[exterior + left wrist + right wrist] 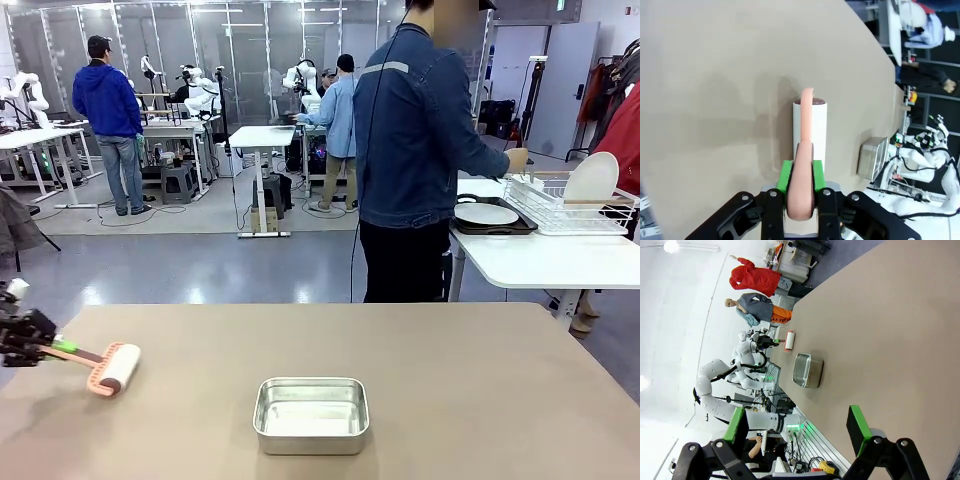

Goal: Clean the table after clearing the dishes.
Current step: When the right (or left) Handle tray is removed, use the right hand (or left hand) to clean the right (or left) side of the table with the Lint Roller, then place the Lint Roller back on top of the Airtight Container.

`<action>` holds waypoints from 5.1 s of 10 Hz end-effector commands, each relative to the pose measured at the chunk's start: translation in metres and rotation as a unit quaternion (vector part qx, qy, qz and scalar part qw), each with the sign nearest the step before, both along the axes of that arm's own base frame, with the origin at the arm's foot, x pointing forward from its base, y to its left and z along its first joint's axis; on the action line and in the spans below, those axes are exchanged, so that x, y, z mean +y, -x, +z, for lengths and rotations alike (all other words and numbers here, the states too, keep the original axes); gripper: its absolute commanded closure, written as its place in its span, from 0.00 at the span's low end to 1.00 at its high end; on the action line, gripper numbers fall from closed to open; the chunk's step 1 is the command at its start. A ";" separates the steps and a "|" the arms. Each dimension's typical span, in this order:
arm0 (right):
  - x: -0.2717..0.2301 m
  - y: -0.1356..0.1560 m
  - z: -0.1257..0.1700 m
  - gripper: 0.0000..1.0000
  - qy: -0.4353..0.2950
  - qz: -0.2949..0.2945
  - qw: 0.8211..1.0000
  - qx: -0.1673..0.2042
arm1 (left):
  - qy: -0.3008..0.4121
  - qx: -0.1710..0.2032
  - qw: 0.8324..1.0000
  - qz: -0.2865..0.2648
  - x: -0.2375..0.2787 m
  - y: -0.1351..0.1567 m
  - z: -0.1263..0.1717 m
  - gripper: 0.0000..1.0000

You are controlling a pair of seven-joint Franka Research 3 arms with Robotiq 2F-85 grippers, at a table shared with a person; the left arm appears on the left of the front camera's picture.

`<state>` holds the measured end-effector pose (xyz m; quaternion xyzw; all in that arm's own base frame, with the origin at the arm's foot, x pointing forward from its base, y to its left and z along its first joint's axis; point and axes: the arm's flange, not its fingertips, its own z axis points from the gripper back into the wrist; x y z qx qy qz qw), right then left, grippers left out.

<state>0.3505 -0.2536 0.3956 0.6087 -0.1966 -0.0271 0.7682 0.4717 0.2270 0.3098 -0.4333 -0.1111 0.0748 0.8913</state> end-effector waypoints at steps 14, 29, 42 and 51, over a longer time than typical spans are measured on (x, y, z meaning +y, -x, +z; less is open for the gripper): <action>0.001 0.002 0.002 0.00 0.002 0.002 1.000 -0.005 | -0.222 -0.037 0.974 -0.017 -0.044 0.037 0.171 0.79; 0.001 0.002 0.002 0.00 0.002 0.002 1.000 -0.005 | -0.406 -0.222 0.709 -0.532 -0.354 0.095 0.282 0.79; 0.001 0.002 0.002 0.00 0.002 0.002 1.000 -0.005 | -0.363 -0.338 0.544 -0.677 -0.544 0.141 0.259 0.79; 0.001 0.002 0.002 0.00 0.002 0.002 1.000 -0.005 | -0.335 -0.329 0.513 -0.719 -0.608 0.079 0.200 0.79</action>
